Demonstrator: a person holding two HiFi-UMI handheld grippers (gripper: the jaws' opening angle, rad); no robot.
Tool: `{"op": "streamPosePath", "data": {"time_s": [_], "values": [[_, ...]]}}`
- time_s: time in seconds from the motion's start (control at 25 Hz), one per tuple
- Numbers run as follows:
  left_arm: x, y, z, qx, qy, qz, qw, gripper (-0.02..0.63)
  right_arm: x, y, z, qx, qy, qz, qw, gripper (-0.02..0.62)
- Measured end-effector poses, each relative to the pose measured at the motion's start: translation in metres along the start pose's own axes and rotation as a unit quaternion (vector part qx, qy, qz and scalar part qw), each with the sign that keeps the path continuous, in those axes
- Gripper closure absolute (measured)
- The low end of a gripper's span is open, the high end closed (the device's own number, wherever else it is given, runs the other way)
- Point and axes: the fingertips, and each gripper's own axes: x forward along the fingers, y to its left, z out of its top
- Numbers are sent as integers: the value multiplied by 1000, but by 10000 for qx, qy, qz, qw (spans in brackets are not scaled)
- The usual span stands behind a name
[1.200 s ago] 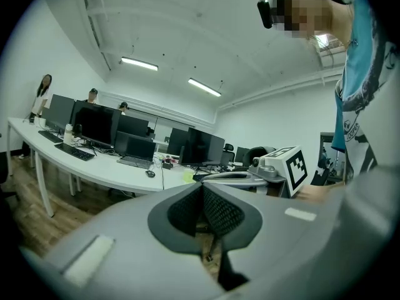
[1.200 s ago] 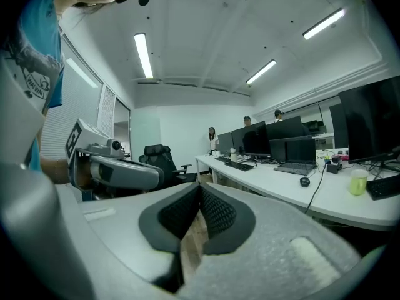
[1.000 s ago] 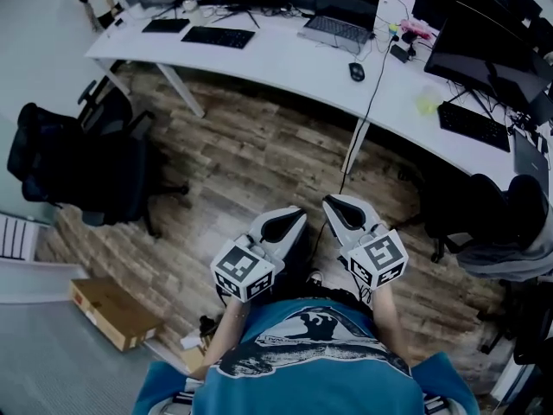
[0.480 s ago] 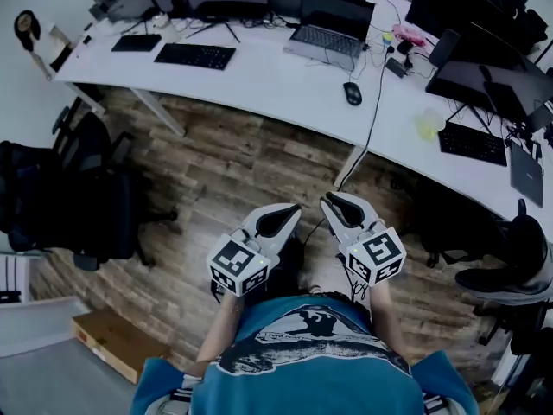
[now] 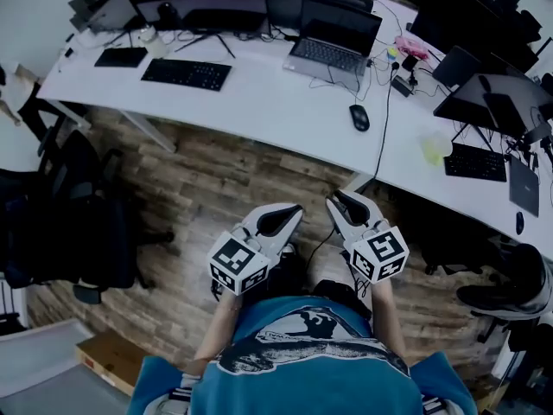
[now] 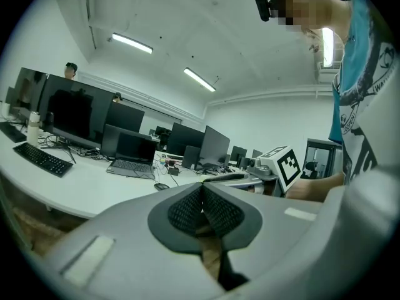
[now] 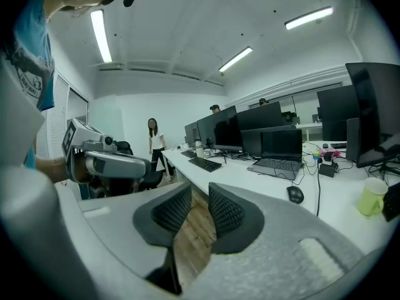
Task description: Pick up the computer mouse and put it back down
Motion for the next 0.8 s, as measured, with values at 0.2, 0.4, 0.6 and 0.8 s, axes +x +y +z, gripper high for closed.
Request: {"op": "streamPosePath", "data": {"time_s": [0.2, 0.4, 0.6, 0.8], "values": [[9, 20, 7, -81, -12, -182, 9998, 593, 13, -19, -1, 71, 130, -288, 9995, 503], [20, 32, 2, -159, 133, -299, 9993, 593, 19, -37, -5, 187, 202, -471, 9985, 500], [43, 35, 4, -196, 182, -387, 9989, 593, 23, -67, -4, 290, 225, -577, 9977, 499], [73, 51, 14, -123, 160, -253, 9995, 592, 38, -107, 1, 330, 203, -582, 9975, 500]]}}
